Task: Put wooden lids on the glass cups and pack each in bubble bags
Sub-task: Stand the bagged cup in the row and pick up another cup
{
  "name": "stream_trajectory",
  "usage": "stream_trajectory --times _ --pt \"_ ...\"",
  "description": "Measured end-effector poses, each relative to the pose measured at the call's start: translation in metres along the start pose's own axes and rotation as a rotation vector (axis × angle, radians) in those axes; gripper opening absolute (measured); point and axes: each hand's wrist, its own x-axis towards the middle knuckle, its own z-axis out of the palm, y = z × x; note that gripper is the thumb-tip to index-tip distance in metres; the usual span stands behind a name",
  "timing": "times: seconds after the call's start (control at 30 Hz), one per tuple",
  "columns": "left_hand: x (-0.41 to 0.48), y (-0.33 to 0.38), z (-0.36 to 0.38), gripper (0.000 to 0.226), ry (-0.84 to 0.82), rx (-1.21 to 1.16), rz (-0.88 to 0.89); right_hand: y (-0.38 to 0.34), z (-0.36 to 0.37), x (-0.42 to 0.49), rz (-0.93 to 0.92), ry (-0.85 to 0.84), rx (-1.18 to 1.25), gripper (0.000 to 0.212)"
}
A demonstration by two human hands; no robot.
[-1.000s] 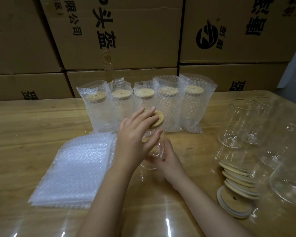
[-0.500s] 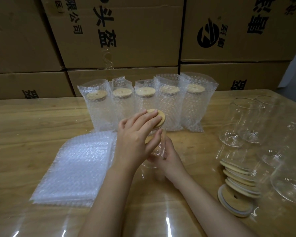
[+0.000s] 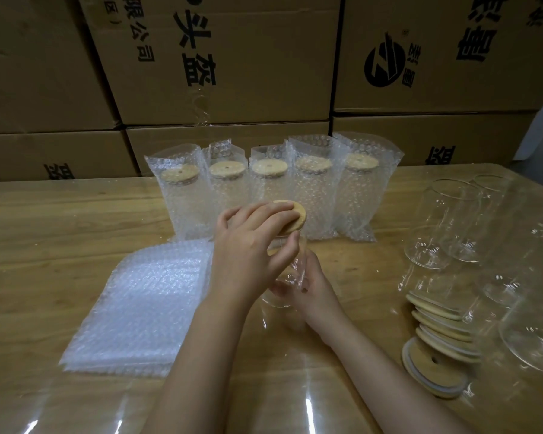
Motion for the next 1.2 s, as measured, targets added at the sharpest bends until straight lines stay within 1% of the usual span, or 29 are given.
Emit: stream_trajectory --times 0.1,0.2,0.23,0.33,0.43,0.5,0.57,0.63,0.7,0.77,0.8,0.83,0.9,0.93,1.07,1.13,1.2 --pt "0.004 0.002 -0.004 0.025 -0.029 0.015 -0.016 0.001 -0.001 0.0 -0.005 -0.002 0.003 0.084" --pt "0.007 0.003 -0.009 0.025 -0.094 0.01 -0.038 0.002 -0.002 -0.001 -0.009 -0.002 -0.004 0.083" --pt "0.008 0.004 -0.01 0.024 -0.117 0.02 -0.033 0.002 -0.002 0.0 -0.01 -0.002 -0.007 0.083" --pt "0.011 0.007 -0.014 0.02 -0.119 0.067 -0.034 0.004 -0.002 -0.001 -0.011 -0.001 -0.025 0.083" --pt "0.014 0.013 -0.019 0.022 -0.164 0.118 -0.039 0.005 -0.004 -0.002 -0.012 -0.012 -0.107 0.081" --pt "0.016 0.014 -0.022 0.024 -0.218 0.148 -0.032 0.004 -0.003 -0.002 -0.018 0.004 -0.079 0.081" --pt "0.017 0.016 -0.024 0.027 -0.279 0.183 -0.038 0.003 -0.001 -0.002 -0.025 0.022 -0.051 0.085" --pt "0.018 0.017 -0.024 0.026 -0.29 0.225 -0.016 0.002 0.0 -0.003 -0.035 0.026 -0.042 0.09" --pt "0.018 0.017 -0.023 0.025 -0.285 0.212 -0.02 0.001 0.001 -0.004 -0.041 0.024 -0.038 0.094" --pt "0.016 0.014 -0.019 0.028 -0.288 0.107 -0.05 0.001 0.0 -0.002 -0.041 0.024 -0.05 0.088" --pt "0.014 0.012 -0.016 0.031 -0.301 0.011 -0.091 0.002 0.0 -0.002 -0.042 0.026 -0.054 0.081" --pt "0.012 0.01 -0.014 0.032 -0.304 -0.099 -0.147 0.003 0.0 -0.001 -0.047 0.031 -0.058 0.075" --pt "0.009 0.007 -0.01 0.029 -0.238 -0.27 -0.277 0.005 0.0 -0.001 -0.059 0.045 -0.103 0.066" --pt "0.009 0.006 -0.007 0.031 -0.207 -0.319 -0.349 0.006 0.0 -0.001 -0.06 0.047 -0.125 0.065" --pt "0.006 0.003 0.003 0.062 -0.15 -0.461 -0.597 0.006 0.0 -0.001 -0.042 0.05 -0.13 0.064" --pt "0.003 0.002 0.008 0.07 -0.104 -0.569 -0.683 0.006 -0.001 -0.001 -0.034 0.058 -0.121 0.065" --pt "0.0 -0.001 0.01 0.069 -0.098 -0.648 -0.716 0.007 0.0 -0.001 -0.032 0.066 -0.137 0.069"
